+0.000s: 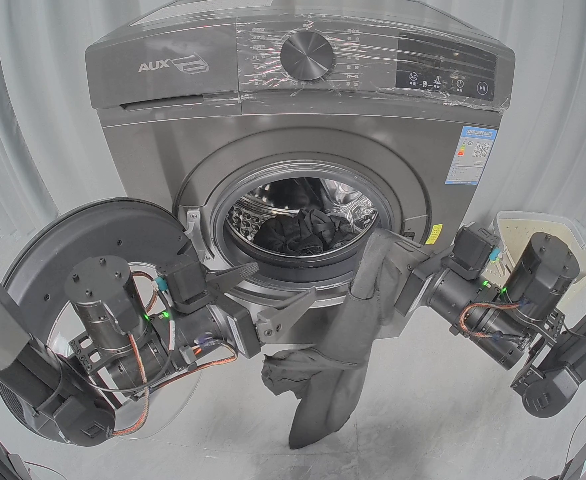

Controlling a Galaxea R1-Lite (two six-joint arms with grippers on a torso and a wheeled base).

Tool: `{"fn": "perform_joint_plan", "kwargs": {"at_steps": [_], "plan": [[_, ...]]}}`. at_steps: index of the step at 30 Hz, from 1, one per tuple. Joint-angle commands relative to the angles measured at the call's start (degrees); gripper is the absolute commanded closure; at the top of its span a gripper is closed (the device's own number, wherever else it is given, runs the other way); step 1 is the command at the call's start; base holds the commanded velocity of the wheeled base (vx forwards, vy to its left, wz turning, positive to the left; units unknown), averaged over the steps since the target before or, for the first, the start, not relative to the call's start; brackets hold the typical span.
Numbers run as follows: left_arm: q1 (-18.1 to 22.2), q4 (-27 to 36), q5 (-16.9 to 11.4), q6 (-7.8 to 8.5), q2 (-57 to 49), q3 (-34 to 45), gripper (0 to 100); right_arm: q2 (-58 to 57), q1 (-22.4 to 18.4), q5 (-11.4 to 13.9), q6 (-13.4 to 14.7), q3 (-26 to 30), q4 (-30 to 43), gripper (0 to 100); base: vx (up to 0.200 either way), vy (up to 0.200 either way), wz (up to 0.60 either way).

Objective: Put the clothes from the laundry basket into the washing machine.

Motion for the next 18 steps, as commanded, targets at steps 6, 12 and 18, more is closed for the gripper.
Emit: {"fn": "perform_joint_plan", "kwargs": {"at_steps": [6, 12, 18], "plan": [[0.5, -0.1, -0.2, 0.06, 0.5, 1.7, 0, -0.5, 0.7, 0.0, 0.0, -0.6, -0.1, 100, 0.0, 0.0, 0.0], [0.3, -0.5, -0.6, 0.41, 2.6, 3.2, 0, -0.6, 0.8, -0.7, 0.0, -2.9, 0.0, 100, 0.0, 0.0, 0.0], [0.3, -6.8, -0.9, 0.23, 6.8, 4.7, 0, -0.6, 1.0, -4.1, 0.0, -6.9, 0.5, 100, 0.0, 0.0, 0.0]]}}
